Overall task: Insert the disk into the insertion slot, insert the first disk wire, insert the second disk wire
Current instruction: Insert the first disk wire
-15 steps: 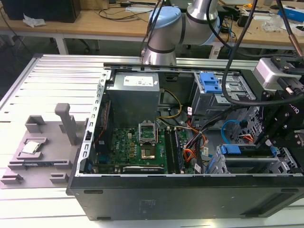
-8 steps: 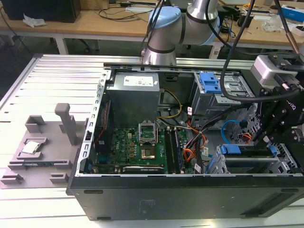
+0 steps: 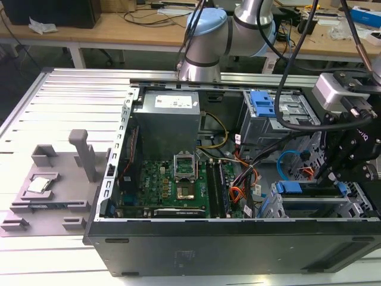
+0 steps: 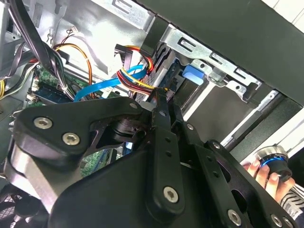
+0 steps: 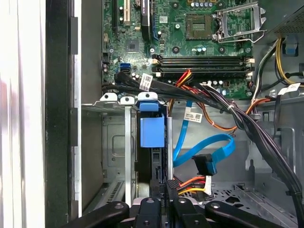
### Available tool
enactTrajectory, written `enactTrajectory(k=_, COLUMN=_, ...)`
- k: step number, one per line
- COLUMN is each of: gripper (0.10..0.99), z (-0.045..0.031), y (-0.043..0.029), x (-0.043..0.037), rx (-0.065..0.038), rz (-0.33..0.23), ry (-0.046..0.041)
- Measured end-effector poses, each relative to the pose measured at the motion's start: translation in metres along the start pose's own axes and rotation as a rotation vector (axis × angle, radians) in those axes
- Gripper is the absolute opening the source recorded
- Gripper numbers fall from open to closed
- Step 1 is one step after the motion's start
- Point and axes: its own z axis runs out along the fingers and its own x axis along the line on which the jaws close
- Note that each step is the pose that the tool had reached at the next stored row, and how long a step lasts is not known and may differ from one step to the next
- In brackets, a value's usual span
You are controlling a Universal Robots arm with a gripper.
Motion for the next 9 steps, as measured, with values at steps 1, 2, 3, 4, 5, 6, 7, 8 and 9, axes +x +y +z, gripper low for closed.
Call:
enactTrajectory(k=1, gripper=0.165, z=0.0013, y=-0.0001, x=-0.0001, rx=0.0, rz=0.0, ry=0.0001)
enactTrajectory(k=2, gripper=0.165, z=0.002, y=-0.0002, x=-0.0001, rx=0.0, rz=0.0, ry=0.0)
enactTrajectory(k=3, gripper=0.165, z=0.0024, y=-0.0006, x=-0.0001, rx=0.0, rz=0.0, ry=-0.0004)
enactTrajectory(k=4, gripper=0.165, z=0.0029, y=-0.001, x=-0.0001, rx=0.0, rz=0.0, ry=-0.0002)
enactTrajectory(k=5, gripper=0.165, z=0.0035, y=-0.0013, x=-0.0002, rx=0.0, rz=0.0, ry=-0.0004)
enactTrajectory(k=6, gripper=0.165, z=0.004, y=-0.0016, x=-0.0002, rx=0.0, rz=0.0, ry=-0.0002)
enactTrajectory(k=7, gripper=0.165, z=0.0041, y=-0.0017, x=-0.0001, rx=0.0, rz=0.0, ry=-0.0002)
enactTrajectory(k=8, gripper=0.165, z=0.0042, y=-0.0017, x=-0.0001, rx=0.0, rz=0.0, ry=-0.0002)
enactTrajectory(k=9, gripper=0.165, z=0.0043, y=-0.0016, x=-0.0002, rx=0.0, rz=0.0, ry=-0.0004)
